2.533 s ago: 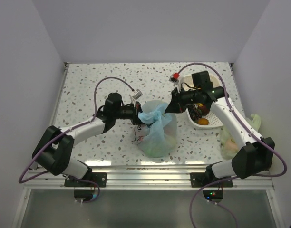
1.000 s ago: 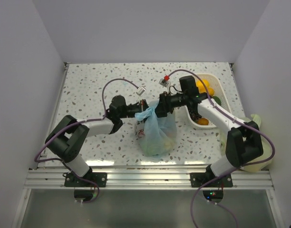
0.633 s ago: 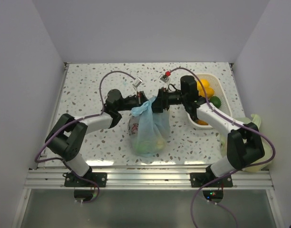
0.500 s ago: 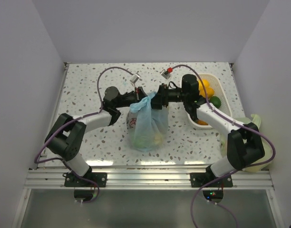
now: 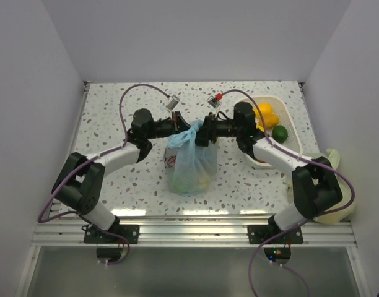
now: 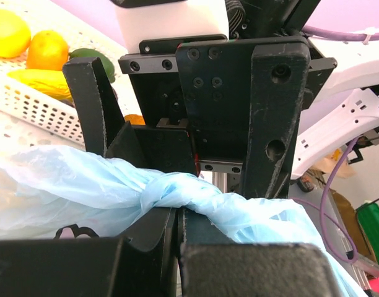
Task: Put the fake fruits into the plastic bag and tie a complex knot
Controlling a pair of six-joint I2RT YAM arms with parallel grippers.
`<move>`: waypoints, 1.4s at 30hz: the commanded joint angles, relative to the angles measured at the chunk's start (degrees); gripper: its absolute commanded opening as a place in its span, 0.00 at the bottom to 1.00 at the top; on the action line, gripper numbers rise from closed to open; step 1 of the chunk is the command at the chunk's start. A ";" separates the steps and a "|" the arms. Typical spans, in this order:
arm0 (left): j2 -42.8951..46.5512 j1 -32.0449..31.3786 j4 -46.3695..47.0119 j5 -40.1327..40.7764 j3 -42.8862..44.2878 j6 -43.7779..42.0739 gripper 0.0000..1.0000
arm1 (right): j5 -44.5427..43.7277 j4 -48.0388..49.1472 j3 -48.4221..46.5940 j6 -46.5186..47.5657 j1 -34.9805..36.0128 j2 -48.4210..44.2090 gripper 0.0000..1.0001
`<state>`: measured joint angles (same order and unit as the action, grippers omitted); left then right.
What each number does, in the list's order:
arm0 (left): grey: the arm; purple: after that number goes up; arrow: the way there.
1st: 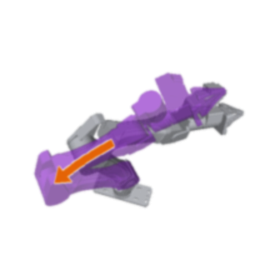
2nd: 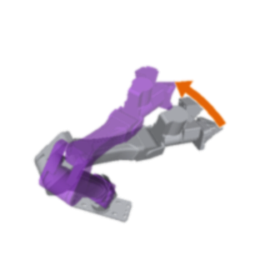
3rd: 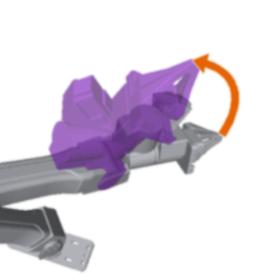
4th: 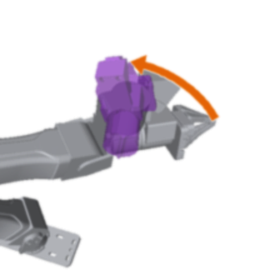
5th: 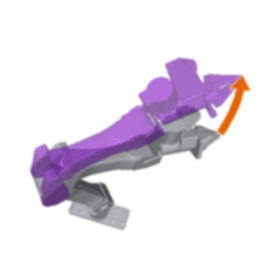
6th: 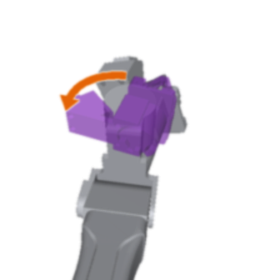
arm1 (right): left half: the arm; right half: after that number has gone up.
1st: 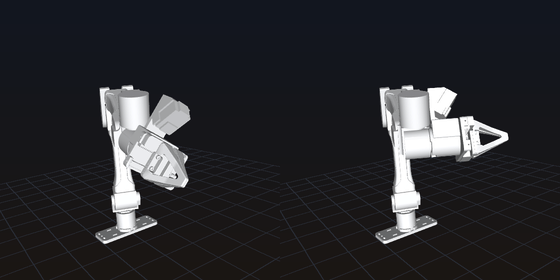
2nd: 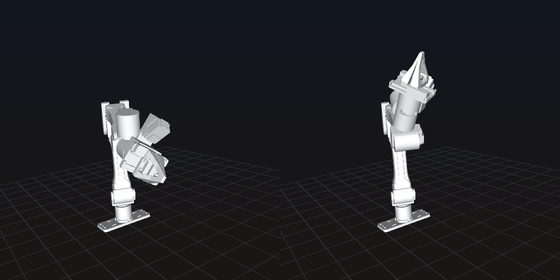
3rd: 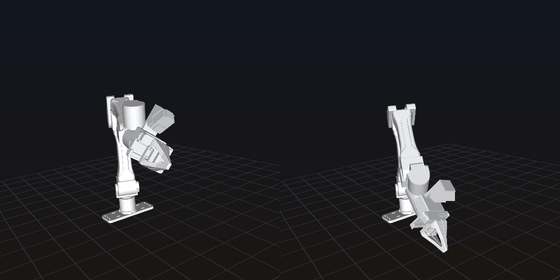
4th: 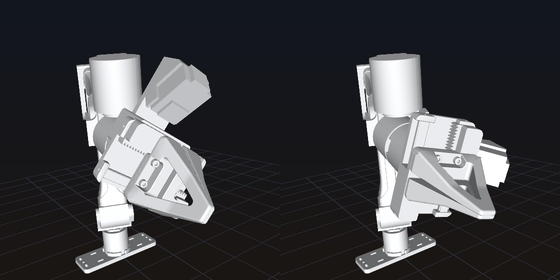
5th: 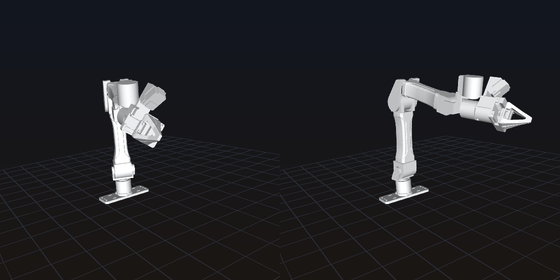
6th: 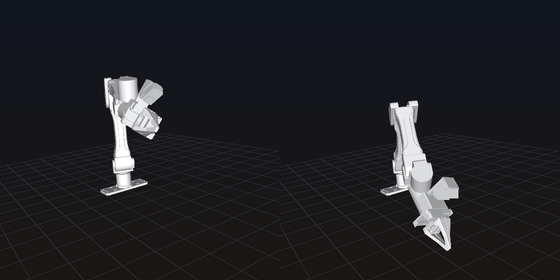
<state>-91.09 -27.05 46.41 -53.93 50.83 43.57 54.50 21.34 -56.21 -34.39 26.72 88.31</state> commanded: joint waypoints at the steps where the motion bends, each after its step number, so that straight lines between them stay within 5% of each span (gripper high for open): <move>1: 1.79 0.24 4.88 0.94 2.62 -1.85 0.00 | -0.18 -0.35 -2.24 2.15 1.05 2.21 0.78; 6: -2.42 -0.73 21.86 1.20 -0.20 16.77 0.00 | -3.26 8.96 -1.80 -3.83 2.81 4.58 0.85; 16: -6.03 -2.04 29.08 2.69 -3.62 20.94 0.00 | -5.38 10.58 -4.62 -6.14 3.96 7.67 0.91; 23: -5.85 -1.87 29.35 1.99 -7.94 20.24 0.00 | -0.71 -25.65 -8.83 19.15 1.32 2.31 0.89; 32: -5.42 -1.87 27.15 1.29 -7.23 18.83 0.00 | -0.62 -56.72 -18.32 43.59 -3.69 -1.30 0.92; 35: -5.24 -1.78 26.45 1.20 -7.23 18.39 0.00 | -0.36 -62.72 -20.87 46.78 -5.01 -1.74 0.93; 40: -5.06 -1.96 26.10 0.85 -7.32 18.22 0.00 | 0.60 -68.63 -21.58 50.47 -7.21 -2.79 0.67; 42: -5.24 -2.13 26.27 0.85 -7.24 18.48 0.00 | 1.13 -66.71 -19.22 48.55 -7.30 -4.02 0.67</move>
<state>-97.73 -28.67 69.28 -52.31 42.41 62.43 54.57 -41.56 -75.90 11.53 19.99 87.57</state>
